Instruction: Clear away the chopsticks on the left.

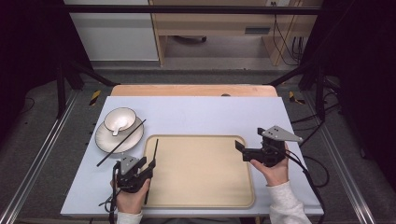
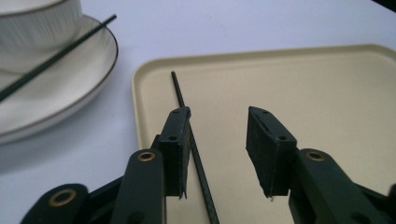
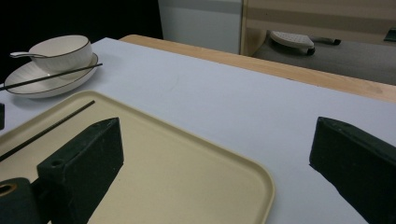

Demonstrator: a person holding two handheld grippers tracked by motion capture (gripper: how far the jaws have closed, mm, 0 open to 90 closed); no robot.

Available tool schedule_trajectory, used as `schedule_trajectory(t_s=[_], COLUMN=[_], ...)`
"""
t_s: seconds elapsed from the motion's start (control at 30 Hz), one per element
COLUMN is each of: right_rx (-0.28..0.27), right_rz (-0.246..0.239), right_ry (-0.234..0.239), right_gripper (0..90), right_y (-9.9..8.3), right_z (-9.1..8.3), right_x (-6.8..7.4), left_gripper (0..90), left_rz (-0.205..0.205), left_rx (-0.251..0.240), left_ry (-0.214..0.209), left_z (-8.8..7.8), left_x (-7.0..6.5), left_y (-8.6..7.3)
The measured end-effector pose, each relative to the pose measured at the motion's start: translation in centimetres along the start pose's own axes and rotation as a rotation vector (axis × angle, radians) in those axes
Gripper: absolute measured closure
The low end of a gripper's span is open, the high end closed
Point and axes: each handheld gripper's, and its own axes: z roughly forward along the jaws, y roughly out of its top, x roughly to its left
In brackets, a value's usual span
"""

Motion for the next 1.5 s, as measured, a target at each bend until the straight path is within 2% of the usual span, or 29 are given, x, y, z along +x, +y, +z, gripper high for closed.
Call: schedule_trajectory(t_s=[0.17, 0.3, 0.43, 0.6, 0.63, 0.7, 0.8, 0.9, 0.97, 1.1, 1.17, 1.3, 1.4, 1.5], right_rx=[-0.005, -0.006, -0.011, -0.018, -0.019, -0.019, -0.012, -0.011, -0.011, -0.012, -0.021, -0.028, -0.027, -0.018], right_rz=[-0.002, 0.003, 0.004, 0.003, 0.005, 0.004, 0.003, 0.0, 0.0, 0.003, 0.006, 0.008, 0.008, 0.009], right_ry=[-0.002, -0.002, 0.0, -0.001, 0.0, -0.001, -0.004, -0.004, -0.005, -0.011, -0.01, -0.011, -0.01, -0.01], right_gripper=[2.9, 2.9, 2.8, 2.9, 2.9, 2.9, 2.8, 2.8, 2.8, 2.7, 2.8, 2.8, 2.8, 2.8], right_y=[0.0, 0.1, 0.1, 0.2, 0.2, 0.2, 0.2, 0.2, 0.2, 0.3, 0.4, 0.5, 0.4, 0.4], right_z=[-0.1, -0.2, -0.3, -0.5, -0.5, -0.5, -0.4, -0.4, -0.3, -0.5, -0.7, -1.0, -1.0, -0.9], right_x=[0.0, -0.1, -0.1, -0.2, -0.2, -0.2, -0.2, -0.2, -0.2, -0.3, -0.3, -0.4, -0.5, -0.4], left_gripper=[53.8, 48.3, 42.9, 35.5, 34.3, 33.0, 31.0, 29.9, 28.5, 26.4, 25.5, 25.4, 26.8, 28.3], left_rz=[0.034, 0.057, 0.107, 0.121, 0.146, 0.174, 0.175, 0.199, 0.21, 0.236, 0.227, 0.235, 0.226, 0.236], left_rx=[-0.039, -0.047, -0.068, -0.028, -0.011, 0.001, -0.003, 0.003, 0.022, 0.016, 0.026, 0.061, 0.078, 0.098], left_ry=[-0.04, -0.084, -0.107, -0.139, -0.128, -0.117, -0.13, -0.13, -0.117, -0.107, -0.106, -0.07, -0.043, -0.019], left_z=[-0.3, 0.0, 0.0, 0.3, 0.3, 0.2, 0.0, 0.1, 0.1, -0.4, -0.5, -0.5, -0.1, 0.1], left_x=[0.6, 1.2, 1.8, 3.1, 3.3, 3.8, 4.5, 5.2, 5.7, 6.8, 7.6, 9.1, 10.1, 10.8], left_y=[2.4, 4.2, 5.4, 6.2, 6.3, 6.3, 5.9, 5.3, 5.1, 4.7, 4.3, 3.5, 3.1, 2.8])
